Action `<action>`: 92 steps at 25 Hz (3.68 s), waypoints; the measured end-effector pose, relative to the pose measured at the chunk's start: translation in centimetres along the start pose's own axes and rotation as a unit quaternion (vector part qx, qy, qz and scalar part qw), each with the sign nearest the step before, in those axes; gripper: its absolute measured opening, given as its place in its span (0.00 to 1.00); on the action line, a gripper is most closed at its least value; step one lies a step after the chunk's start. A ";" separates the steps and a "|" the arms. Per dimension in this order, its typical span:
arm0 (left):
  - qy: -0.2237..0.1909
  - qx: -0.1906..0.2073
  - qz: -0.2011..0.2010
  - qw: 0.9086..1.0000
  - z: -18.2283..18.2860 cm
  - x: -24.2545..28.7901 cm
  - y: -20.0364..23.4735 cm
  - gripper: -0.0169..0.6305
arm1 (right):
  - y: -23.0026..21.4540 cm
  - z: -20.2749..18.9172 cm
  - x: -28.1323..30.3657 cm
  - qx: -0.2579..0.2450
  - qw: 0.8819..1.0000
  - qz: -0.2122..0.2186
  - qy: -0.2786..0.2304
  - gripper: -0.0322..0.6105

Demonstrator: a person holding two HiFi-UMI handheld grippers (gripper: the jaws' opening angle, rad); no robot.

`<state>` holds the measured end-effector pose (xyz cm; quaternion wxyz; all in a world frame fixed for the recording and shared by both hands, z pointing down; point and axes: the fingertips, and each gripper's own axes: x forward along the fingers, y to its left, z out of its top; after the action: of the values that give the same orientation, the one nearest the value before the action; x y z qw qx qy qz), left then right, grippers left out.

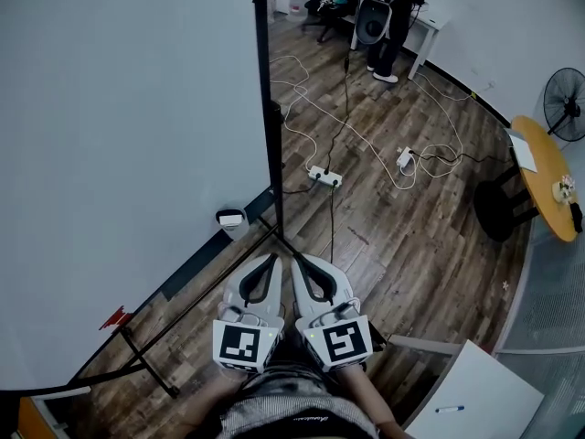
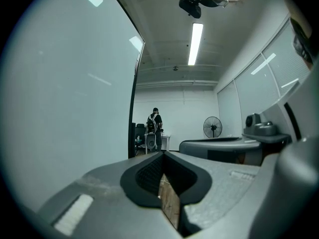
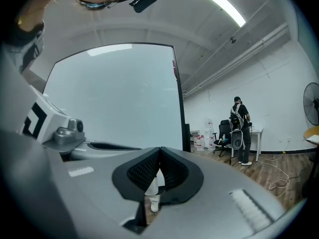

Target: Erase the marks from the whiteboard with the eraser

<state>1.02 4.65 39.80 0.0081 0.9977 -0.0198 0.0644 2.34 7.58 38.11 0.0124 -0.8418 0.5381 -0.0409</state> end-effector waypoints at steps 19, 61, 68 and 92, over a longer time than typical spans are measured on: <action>-0.012 -0.016 0.089 0.996 2.9 10.3 -1.2 0.03 | -9.7 2.4 4.5 -0.020 0.995 0.098 0.002 0.05; -0.005 -0.056 0.316 0.947 -1.3 0.1 14.7 0.03 | 3.6 -1.7 16.5 -0.036 0.952 0.303 0.030 0.05; -0.010 -0.076 0.345 0.936 -0.3 1.1 16.0 0.03 | 4.2 -0.8 18.1 -0.043 0.937 0.343 0.036 0.05; 0.005 -0.078 0.391 0.917 -0.5 0.6 16.7 0.03 | 5.7 -1.0 18.7 -0.050 0.913 0.402 0.050 0.05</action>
<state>0.90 -12.07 40.56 0.0601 0.9063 -0.4132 0.0658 4.90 -11.74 39.73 -0.0415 -0.5508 0.8322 -0.0476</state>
